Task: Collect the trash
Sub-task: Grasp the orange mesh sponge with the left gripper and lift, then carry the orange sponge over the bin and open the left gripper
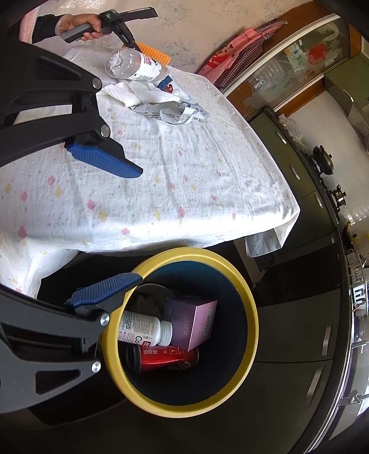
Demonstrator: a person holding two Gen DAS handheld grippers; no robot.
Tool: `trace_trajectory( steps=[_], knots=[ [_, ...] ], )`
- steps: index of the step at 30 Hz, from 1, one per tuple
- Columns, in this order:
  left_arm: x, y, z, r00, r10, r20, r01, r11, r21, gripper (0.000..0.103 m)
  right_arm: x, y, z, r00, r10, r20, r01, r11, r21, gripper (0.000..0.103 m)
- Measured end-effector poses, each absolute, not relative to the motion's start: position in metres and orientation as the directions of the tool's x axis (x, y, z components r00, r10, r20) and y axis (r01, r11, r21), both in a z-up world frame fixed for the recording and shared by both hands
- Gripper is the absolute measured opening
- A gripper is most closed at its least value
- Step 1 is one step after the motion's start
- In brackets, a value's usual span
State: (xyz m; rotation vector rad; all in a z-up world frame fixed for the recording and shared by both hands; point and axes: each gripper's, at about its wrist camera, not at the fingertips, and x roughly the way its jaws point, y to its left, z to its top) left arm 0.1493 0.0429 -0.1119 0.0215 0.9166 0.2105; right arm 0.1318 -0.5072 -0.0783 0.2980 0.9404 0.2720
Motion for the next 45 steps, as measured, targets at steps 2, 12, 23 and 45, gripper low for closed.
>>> trace_trajectory(
  steps=[2, 12, 23, 45],
  knots=[
    [0.145, 0.035, -0.103, 0.608, 0.184, -0.772, -0.153, 0.982, 0.113, 0.016, 0.131, -0.509, -0.077, 0.566, 0.354, -0.745, -0.095, 0.925, 0.367, 0.066],
    [0.132, -0.05, -0.038, 0.717, 0.048, -0.695, 0.054, 0.991, 0.124, 0.016, 0.127, -0.522, -0.082, 0.576, 0.36, -0.734, -0.072, 0.917, 0.393, 0.066],
    [0.145, -0.185, -0.009, 0.733, -0.18, -0.656, 0.328, 0.938, 0.11, 0.016, 0.104, -0.566, -0.083, 0.635, 0.333, -0.697, -0.002, 0.903, 0.43, 0.066],
    [0.215, -0.463, -0.083, 0.55, -0.331, -0.767, 0.627, 0.77, 0.119, 0.016, 0.04, -0.672, -0.094, 0.737, 0.21, -0.643, 0.181, 0.855, 0.487, 0.066]
  ],
)
